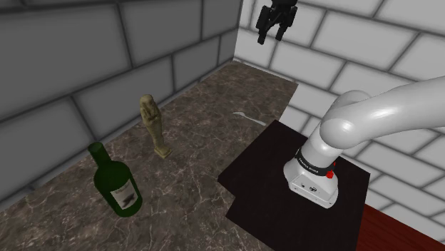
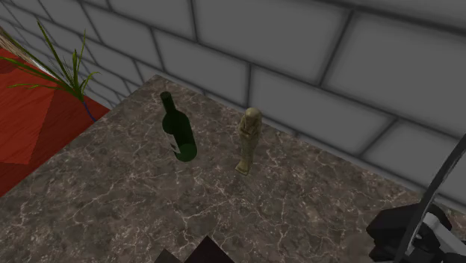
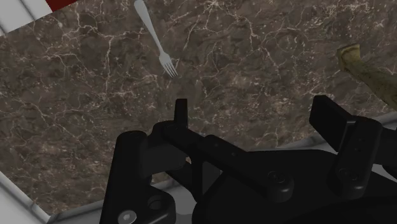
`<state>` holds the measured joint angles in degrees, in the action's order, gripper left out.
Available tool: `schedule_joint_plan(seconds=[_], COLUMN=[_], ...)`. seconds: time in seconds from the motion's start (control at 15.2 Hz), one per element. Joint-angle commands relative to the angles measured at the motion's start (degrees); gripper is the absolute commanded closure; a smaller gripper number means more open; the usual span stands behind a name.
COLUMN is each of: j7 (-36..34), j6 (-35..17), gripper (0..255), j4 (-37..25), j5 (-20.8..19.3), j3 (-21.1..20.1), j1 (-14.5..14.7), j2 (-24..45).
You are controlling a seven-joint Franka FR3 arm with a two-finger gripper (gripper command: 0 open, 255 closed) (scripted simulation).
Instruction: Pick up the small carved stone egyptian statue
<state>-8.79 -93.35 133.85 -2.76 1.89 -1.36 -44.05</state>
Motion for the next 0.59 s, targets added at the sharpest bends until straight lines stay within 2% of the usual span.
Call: schedule_joint_plan(seconds=[0.0, 0.53], j7=[0.0, -15.19], j6=[0.0, -5.89], gripper=[0, 0], j4=[0.0, -0.53], j5=[0.0, 4.31], j3=[0.0, -10.95], j1=[0.0, 1.48], j2=[0.0, 7.76])
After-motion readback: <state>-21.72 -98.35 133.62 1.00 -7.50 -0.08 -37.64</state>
